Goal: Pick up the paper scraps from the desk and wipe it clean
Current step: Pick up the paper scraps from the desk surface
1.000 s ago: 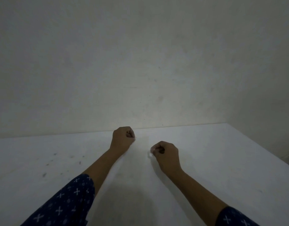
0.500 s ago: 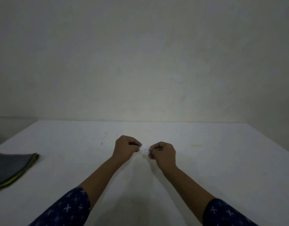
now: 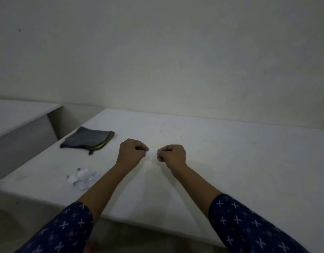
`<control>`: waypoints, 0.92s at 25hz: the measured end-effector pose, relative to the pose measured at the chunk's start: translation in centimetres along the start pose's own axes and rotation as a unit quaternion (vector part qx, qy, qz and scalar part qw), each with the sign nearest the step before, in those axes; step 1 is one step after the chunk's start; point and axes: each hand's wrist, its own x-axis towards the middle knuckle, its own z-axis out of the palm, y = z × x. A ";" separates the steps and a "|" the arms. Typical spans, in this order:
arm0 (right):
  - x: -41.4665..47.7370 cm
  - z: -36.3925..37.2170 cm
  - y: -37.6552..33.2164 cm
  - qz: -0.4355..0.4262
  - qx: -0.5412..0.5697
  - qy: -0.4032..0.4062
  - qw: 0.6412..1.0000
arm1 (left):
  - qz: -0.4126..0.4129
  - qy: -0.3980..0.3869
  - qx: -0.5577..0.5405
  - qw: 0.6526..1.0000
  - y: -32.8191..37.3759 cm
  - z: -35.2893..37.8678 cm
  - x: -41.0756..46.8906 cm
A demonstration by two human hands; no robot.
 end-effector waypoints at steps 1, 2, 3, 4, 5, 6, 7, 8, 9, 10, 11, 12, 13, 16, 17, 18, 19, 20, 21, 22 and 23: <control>-0.9 1.4 -0.3 0.003 0.008 -0.012 1.000 | -0.008 0.014 0.003 1.000 -0.9 -1.7 -0.9; -1.8 2.9 -0.5 0.010 0.013 -0.021 1.000 | -0.018 0.031 0.008 0.999 -2.0 -3.4 -1.9; -2.4 4.3 -0.8 0.015 0.019 -0.031 0.999 | -0.027 0.050 0.015 0.998 -2.9 -5.0 -2.7; -3.1 5.7 -1.0 0.017 0.026 -0.045 0.998 | -0.032 0.069 0.030 0.997 -4.0 -6.6 -3.6; -3.6 7.1 -1.2 0.017 0.034 -0.062 0.997 | -0.031 0.086 0.049 0.995 -4.9 -7.9 -4.3; -4.1 8.3 -1.3 0.015 0.041 -0.079 0.996 | -0.026 0.101 0.070 0.992 -5.8 -9.1 -4.9; -4.7 9.5 -1.5 0.012 0.045 -0.098 0.994 | -0.021 0.114 0.089 0.989 -6.7 -10.2 -5.5; -5.3 10.6 -1.7 0.006 0.045 -0.115 0.992 | -0.019 0.124 0.101 0.987 -7.4 -11.0 -5.9; -5.9 11.7 -2.0 -0.002 0.042 -0.131 0.990 | -0.019 0.133 0.111 0.985 -8.2 -11.7 -6.2; -6.5 12.7 -2.1 -0.010 0.034 -0.144 0.989 | -0.016 0.138 0.120 0.983 -8.9 -12.2 -6.5; -6.8 13.6 -2.2 -0.021 0.025 -0.152 0.988 | -0.009 0.140 0.130 0.981 -9.4 -12.5 -6.6; -7.0 14.4 -2.2 -0.034 0.011 -0.157 0.987 | -0.002 0.138 0.141 0.980 -9.9 -12.6 -6.8; -7.1 15.0 -2.2 -0.052 -0.008 -0.157 0.986 | 0.006 0.131 0.152 0.980 -10.3 -12.6 -6.8; -7.4 15.8 -1.8 -0.114 -0.087 -0.142 0.979 | 0.007 0.101 0.191 0.976 -11.1 -12.0 -7.0; -7.5 15.7 -1.7 -0.131 -0.102 -0.137 0.977 | 0.016 0.096 0.211 0.973 -11.3 -11.7 -7.0; -7.5 15.3 -1.6 -0.145 -0.111 -0.132 0.974 | 0.038 0.092 0.229 0.968 -11.4 -11.3 -7.1; -7.4 14.6 -1.6 -0.156 -0.120 -0.127 0.972 | 0.064 0.090 0.237 0.965 -11.4 -10.8 -7.1; -7.1 13.7 -1.5 -0.165 -0.130 -0.123 0.970 | 0.083 0.089 0.234 0.965 -11.3 -10.2 -7.1; -6.5 12.6 -1.4 -0.172 -0.142 -0.117 0.968 | 0.094 0.088 0.223 0.966 -10.9 -9.5 -7.2; -5.8 11.3 -1.1 -0.178 -0.157 -0.109 0.965 | 0.097 0.084 0.210 0.969 -10.3 -8.6 -7.4; -4.9 9.8 -0.9 -0.180 -0.176 -0.101 0.962 | 0.098 0.075 0.197 0.973 -9.6 -7.6 -7.7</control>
